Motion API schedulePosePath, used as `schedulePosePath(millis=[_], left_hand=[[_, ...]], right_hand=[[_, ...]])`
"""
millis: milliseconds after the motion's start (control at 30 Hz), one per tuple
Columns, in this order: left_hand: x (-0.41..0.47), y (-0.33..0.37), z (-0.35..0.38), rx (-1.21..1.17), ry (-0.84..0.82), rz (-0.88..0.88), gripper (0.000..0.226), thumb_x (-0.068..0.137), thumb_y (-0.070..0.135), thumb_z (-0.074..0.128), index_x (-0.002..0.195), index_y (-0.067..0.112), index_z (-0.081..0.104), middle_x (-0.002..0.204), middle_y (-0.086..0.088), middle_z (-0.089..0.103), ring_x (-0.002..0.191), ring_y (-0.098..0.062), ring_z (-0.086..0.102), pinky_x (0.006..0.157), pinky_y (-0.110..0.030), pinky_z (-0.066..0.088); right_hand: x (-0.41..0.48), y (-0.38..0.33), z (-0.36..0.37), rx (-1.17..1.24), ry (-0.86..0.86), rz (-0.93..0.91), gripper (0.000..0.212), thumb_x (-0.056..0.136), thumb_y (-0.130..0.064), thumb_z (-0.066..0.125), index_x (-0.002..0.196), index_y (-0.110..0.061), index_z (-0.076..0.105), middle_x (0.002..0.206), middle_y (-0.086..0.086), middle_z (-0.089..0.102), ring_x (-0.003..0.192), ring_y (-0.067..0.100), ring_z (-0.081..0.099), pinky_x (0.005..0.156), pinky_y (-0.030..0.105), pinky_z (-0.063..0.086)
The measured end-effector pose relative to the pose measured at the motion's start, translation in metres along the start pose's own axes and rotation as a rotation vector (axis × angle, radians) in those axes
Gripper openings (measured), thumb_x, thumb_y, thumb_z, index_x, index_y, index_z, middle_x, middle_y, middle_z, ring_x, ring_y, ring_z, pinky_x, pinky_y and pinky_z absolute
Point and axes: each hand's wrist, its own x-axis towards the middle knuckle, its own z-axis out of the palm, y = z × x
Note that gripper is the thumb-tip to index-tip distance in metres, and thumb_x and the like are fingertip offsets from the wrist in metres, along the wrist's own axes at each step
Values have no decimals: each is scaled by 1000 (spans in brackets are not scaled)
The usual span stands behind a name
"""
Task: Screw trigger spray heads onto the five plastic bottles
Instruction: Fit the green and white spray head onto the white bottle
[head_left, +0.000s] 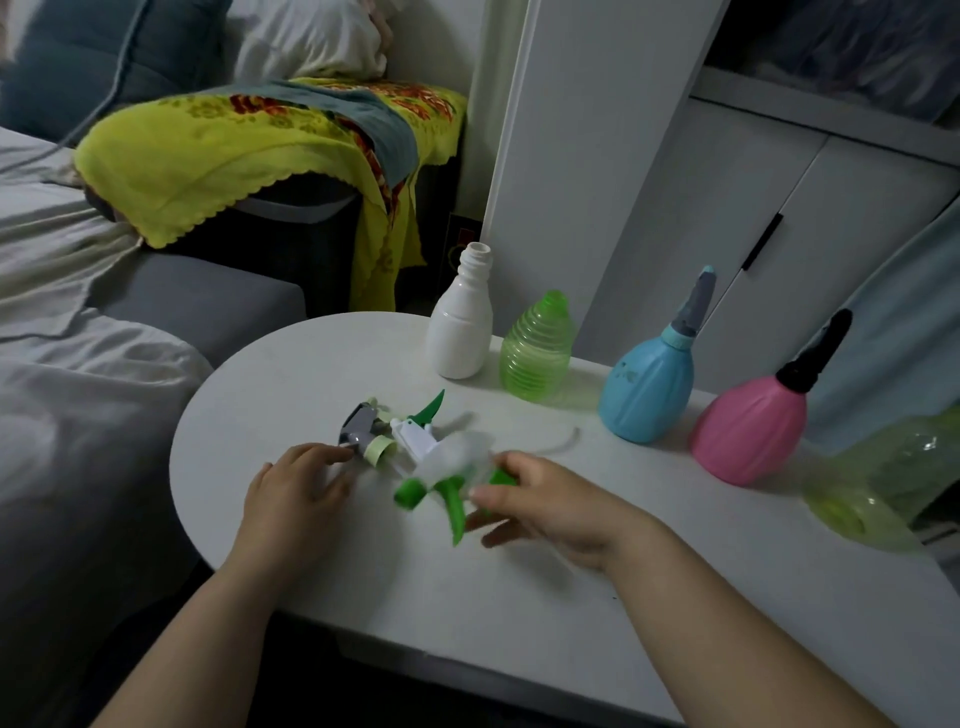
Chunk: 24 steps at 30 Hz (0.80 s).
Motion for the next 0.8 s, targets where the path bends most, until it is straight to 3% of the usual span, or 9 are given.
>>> schedulePosePath(millis=[100, 300, 400, 600, 700, 800], left_hand=[[-2, 2, -1, -25, 34, 9, 23, 82, 5, 55, 104, 8, 62, 119, -17, 56, 111, -34, 50, 98, -44, 34], [0, 21, 0, -91, 171, 76, 24, 82, 10, 58, 105, 8, 61, 119, -15, 57, 106, -30, 51, 90, -39, 37], [12, 39, 1, -157, 182, 110, 30, 83, 14, 56, 113, 12, 55, 121, -12, 55, 98, -20, 48, 81, -31, 36], [72, 74, 14, -226, 166, 115, 52, 80, 23, 60, 127, 15, 39, 133, -9, 47, 121, -21, 43, 91, -33, 35], [105, 85, 23, -236, 147, 89, 67, 76, 27, 66, 132, 15, 31, 140, -11, 39, 125, -24, 40, 96, -38, 36], [131, 95, 31, -273, 146, 101, 76, 72, 33, 69, 134, 16, 28, 143, -10, 36, 128, -25, 37, 100, -40, 34]], right_hand=[[-7, -4, -17, 331, 123, -53, 10, 84, -7, 50, 93, -11, 47, 72, 0, 67, 58, 13, 66, 55, 23, 54], [-16, -9, -46, 656, 351, -174, 12, 87, -11, 45, 77, -12, 50, 59, 1, 55, 40, 7, 50, 45, 19, 50], [-16, -13, -59, 771, 411, -246, 17, 91, -16, 38, 82, -11, 52, 64, 3, 54, 43, 7, 51, 46, 18, 50], [-14, -20, -80, 830, 383, -505, 16, 84, -4, 42, 85, -11, 56, 63, -3, 71, 58, 8, 65, 62, 19, 56], [-9, -18, -87, 817, 353, -524, 21, 68, -7, 51, 88, -8, 57, 67, -1, 72, 68, 11, 68, 71, 23, 57], [-5, -12, -94, 782, 363, -495, 26, 65, -7, 51, 90, -7, 56, 68, 0, 72, 72, 11, 69, 74, 22, 56]])
